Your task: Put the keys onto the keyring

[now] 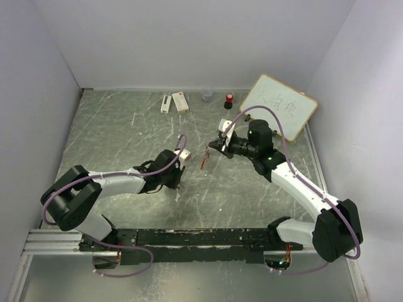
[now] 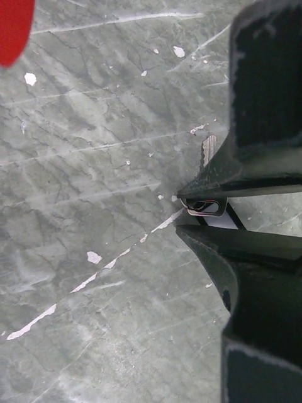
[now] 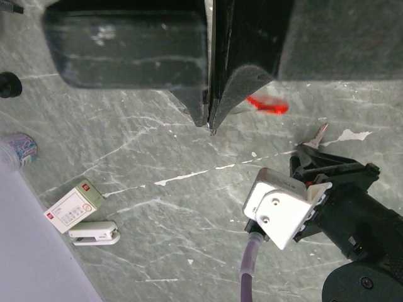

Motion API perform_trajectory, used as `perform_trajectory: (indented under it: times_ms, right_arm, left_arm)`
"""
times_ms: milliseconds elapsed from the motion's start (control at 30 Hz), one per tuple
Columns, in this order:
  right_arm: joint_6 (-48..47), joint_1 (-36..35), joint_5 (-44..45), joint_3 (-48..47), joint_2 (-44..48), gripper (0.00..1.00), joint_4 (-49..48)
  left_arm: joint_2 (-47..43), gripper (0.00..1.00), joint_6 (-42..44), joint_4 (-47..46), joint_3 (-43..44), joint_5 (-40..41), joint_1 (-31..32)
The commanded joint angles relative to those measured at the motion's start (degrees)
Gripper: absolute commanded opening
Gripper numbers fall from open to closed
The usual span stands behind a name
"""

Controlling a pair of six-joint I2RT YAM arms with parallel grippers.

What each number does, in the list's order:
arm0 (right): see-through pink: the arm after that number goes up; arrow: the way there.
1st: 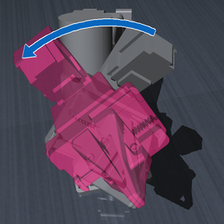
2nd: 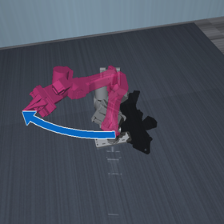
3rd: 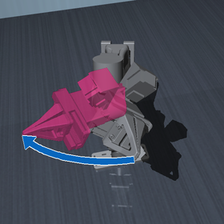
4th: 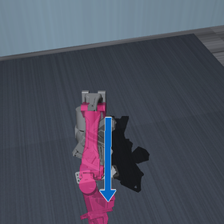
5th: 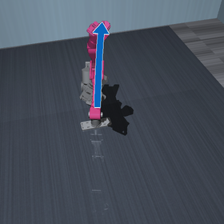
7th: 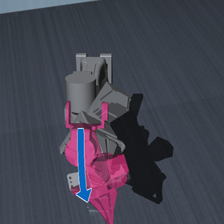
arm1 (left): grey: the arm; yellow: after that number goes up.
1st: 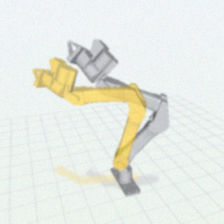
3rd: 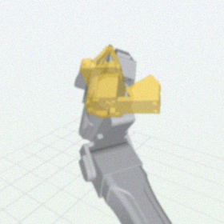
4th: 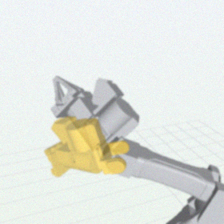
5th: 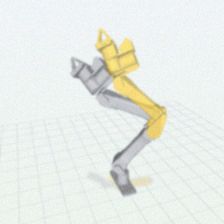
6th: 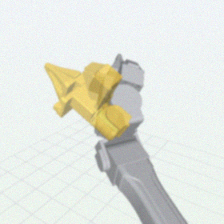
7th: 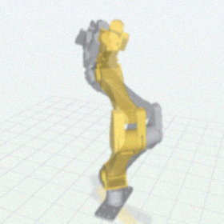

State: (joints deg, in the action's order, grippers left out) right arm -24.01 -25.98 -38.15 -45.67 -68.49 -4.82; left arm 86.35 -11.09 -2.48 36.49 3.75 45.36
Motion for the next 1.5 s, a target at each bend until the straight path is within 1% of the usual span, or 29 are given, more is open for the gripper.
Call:
perform_trajectory:
  times_ms: [0,167,200,600,700,800,900,1067,1167,1300,1467]
  right_arm:
    - [0.6,0.4,0.2,0.4,1.4,0.00,-1.5]
    - [0.9,0.4,0.8,0.8,1.7,0.00,-2.1]
    - [0.9,0.4,1.0,0.8,1.8,0.00,-2.2]
    - [0.9,0.4,1.3,0.7,2.9,0.00,-1.9]
    - [0.6,0.4,0.9,0.6,3.3,0.00,-1.5]
    - [-0.4,0.4,-0.8,0.5,3.5,0.00,-0.9]
    - [-2.0,0.4,-3.3,0.2,3.6,0.00,0.0]
    - [-3.9,0.3,-6.1,0.1,3.9,0.00,0.3]
    - [-5.4,0.2,-7.9,-0.2,3.7,0.00,0.7]
    - [-7.2,-0.3,-9.3,-1.1,3.5,0.00,2.1]
    - [-9.0,-0.8,-10.6,-1.5,3.6,0.00,2.9]
  left_arm:
    - [0.9,0.30,0.9,0.4,1.7,1.2,1.0]
    - [1.0,0.09,0.8,0.3,3.1,2.6,1.0]
    - [0.8,0.07,0.7,0.3,3.6,3.0,1.0]
    - [-3.0,0.07,2.5,0.5,7.3,5.1,1.0]
    - [-5.2,0.07,3.5,0.8,7.8,6.0,1.0]
    - [-8.2,0.07,6.1,-0.7,8.0,6.6,0.9]
    - [-11.2,0.07,10.6,-3.3,8.2,7.0,1.0]
    - [-14.6,0.07,19.7,-9.1,8.2,3.1,0.6]
    - [-15.5,0.07,22.9,-12.2,8.2,-0.6,0.4]
    - [-16.1,0.07,24.6,-15.2,8.5,-4.8,0.0]
    - [-15.4,0.07,25.5,-14.8,11.0,-9.5,-0.3]
